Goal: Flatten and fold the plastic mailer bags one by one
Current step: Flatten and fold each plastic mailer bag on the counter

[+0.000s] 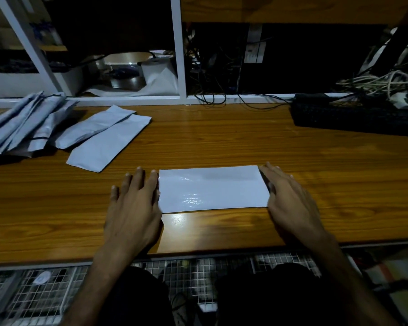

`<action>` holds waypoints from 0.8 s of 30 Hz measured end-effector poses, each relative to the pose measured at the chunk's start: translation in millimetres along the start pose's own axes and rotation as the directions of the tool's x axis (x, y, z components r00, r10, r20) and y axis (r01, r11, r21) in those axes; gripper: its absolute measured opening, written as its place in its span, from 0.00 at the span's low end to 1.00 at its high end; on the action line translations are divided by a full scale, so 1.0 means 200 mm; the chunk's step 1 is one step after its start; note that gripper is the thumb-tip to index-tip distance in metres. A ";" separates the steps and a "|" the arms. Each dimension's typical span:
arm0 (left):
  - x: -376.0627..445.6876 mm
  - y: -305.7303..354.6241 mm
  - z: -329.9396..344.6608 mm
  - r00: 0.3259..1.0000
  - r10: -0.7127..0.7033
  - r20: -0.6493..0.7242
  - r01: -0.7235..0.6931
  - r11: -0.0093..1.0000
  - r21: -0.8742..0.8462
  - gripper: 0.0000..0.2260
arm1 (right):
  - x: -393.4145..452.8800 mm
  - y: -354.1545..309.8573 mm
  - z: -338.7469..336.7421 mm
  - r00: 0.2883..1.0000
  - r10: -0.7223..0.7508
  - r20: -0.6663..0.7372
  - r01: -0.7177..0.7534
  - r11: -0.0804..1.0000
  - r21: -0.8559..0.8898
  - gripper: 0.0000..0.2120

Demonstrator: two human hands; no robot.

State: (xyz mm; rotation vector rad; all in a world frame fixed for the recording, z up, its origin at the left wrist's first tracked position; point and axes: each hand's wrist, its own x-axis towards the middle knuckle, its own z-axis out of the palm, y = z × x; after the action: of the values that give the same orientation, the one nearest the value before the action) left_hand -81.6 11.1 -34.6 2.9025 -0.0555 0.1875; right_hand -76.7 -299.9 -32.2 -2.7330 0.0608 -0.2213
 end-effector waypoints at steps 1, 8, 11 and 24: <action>0.01 0.01 -0.01 1.000 0.007 -0.007 -0.007 1.000 -0.020 0.24 | 0.01 -0.01 -0.01 1.000 0.014 -0.024 -0.014 1.000 0.008 0.27; 0.19 0.31 0.02 0.982 0.186 -0.014 -0.186 0.980 -0.064 0.22 | 0.13 -0.28 0.03 0.994 -0.083 -0.066 0.082 0.997 -0.012 0.14; 0.30 0.43 0.08 0.967 0.253 0.020 -0.250 0.963 -0.102 0.18 | 0.20 -0.40 0.08 0.992 -0.122 -0.026 0.121 0.991 -0.052 0.14; 0.32 0.46 0.15 0.973 0.205 0.102 -0.207 0.978 0.013 0.26 | 0.22 -0.41 0.18 0.989 -0.140 0.042 0.145 0.976 -0.160 0.22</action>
State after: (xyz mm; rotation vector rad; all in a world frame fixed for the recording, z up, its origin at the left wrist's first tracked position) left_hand -20.2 -86.9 -34.6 2.9242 -0.3750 0.0770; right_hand -26.1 -213.8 -26.8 -2.9053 -0.1321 -0.2232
